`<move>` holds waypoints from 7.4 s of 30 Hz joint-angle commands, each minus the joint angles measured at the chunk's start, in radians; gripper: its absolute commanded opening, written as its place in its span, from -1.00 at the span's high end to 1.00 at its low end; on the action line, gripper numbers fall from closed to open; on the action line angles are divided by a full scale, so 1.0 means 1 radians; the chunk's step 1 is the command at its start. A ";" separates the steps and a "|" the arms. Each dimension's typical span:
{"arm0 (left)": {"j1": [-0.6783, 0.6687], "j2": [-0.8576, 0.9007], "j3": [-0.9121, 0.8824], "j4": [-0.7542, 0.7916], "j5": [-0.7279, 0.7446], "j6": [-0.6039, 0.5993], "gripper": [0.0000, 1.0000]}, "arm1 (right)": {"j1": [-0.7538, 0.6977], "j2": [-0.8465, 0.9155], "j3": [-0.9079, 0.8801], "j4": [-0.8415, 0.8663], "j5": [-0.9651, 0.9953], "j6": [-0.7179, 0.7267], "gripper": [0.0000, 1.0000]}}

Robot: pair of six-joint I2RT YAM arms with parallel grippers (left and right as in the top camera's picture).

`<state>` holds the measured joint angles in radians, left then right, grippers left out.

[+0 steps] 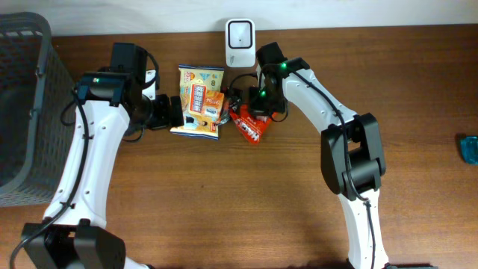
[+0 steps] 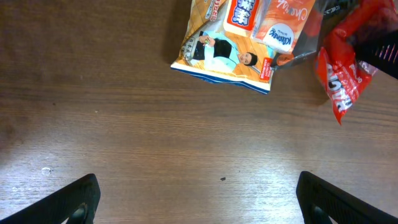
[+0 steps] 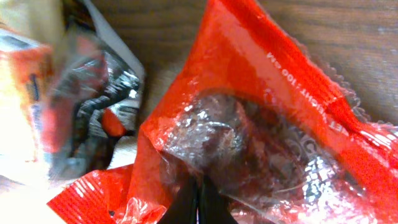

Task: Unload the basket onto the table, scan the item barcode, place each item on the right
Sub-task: 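Grasp the red snack bag with the right gripper, then lift the red snack bag and hold it up to the scanner, then carry the red bag to the right table edge and release, then grasp the dark hex-wrench package with the right gripper, then hold the hex-wrench package up to the scanner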

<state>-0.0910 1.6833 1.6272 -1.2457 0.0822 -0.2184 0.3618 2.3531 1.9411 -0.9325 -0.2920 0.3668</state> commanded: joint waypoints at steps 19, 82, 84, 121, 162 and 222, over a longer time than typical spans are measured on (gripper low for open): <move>0.002 0.000 0.004 -0.002 0.008 -0.005 -0.98 | 0.076 0.005 0.138 -0.359 0.062 -0.074 0.92; 0.002 0.000 0.004 -0.002 0.008 -0.005 -0.98 | -0.076 0.010 0.183 -0.220 -0.119 0.085 0.53; 0.002 0.000 0.004 -0.002 0.008 -0.005 -0.98 | -0.034 0.010 0.176 -0.226 0.011 0.087 0.14; 0.002 0.000 0.004 -0.002 0.008 -0.005 -0.98 | -0.039 0.011 0.266 0.522 0.234 0.288 0.92; 0.002 0.000 0.004 -0.002 0.008 -0.005 -0.98 | -1.152 -0.159 0.040 0.124 0.387 0.003 -0.86; 0.002 0.000 0.004 -0.002 0.008 -0.005 -0.98 | -0.010 0.192 0.436 0.536 0.108 0.334 0.92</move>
<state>-0.0921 1.6833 1.6272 -1.2461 0.0822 -0.2184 0.3977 2.4996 2.3711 -0.3878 -0.1677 0.6289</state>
